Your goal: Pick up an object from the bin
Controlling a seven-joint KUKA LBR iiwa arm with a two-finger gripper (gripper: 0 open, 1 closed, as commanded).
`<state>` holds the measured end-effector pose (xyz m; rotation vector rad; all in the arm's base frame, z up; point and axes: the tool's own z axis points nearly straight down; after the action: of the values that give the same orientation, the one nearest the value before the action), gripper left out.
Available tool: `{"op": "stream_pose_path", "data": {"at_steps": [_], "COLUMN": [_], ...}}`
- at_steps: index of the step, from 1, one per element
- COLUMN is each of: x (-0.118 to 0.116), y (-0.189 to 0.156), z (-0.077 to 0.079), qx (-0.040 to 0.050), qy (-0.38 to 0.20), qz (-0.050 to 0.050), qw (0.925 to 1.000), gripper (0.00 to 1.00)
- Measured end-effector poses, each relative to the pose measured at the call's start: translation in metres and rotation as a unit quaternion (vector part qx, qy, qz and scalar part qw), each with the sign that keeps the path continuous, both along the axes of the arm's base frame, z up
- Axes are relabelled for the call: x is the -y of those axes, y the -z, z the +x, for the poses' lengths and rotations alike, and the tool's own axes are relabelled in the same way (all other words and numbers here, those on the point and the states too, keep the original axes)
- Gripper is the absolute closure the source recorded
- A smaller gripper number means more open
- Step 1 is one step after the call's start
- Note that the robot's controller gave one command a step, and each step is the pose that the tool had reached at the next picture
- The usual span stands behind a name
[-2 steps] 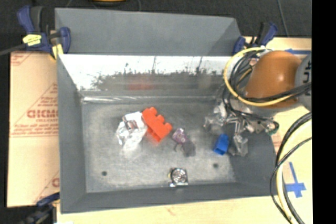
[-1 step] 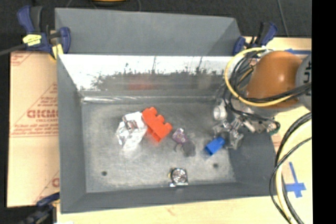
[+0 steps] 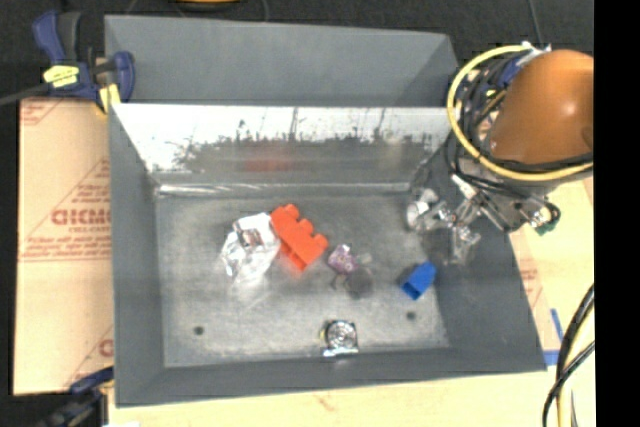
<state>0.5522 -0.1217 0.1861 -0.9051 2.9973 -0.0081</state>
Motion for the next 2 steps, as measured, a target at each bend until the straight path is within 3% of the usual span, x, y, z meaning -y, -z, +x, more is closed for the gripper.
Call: {"op": "stream_pose_path", "data": {"at_steps": [1,2], "x": [-0.03,-0.043], "y": [0.029,0.037], "z": [-0.06,-0.06], "qx": [-0.0077,-0.0051], "qy": [-0.012,0.081], "qz": [0.002,0.002], "qw": [0.9999,0.9967], "gripper": [1.0,1.0]}}
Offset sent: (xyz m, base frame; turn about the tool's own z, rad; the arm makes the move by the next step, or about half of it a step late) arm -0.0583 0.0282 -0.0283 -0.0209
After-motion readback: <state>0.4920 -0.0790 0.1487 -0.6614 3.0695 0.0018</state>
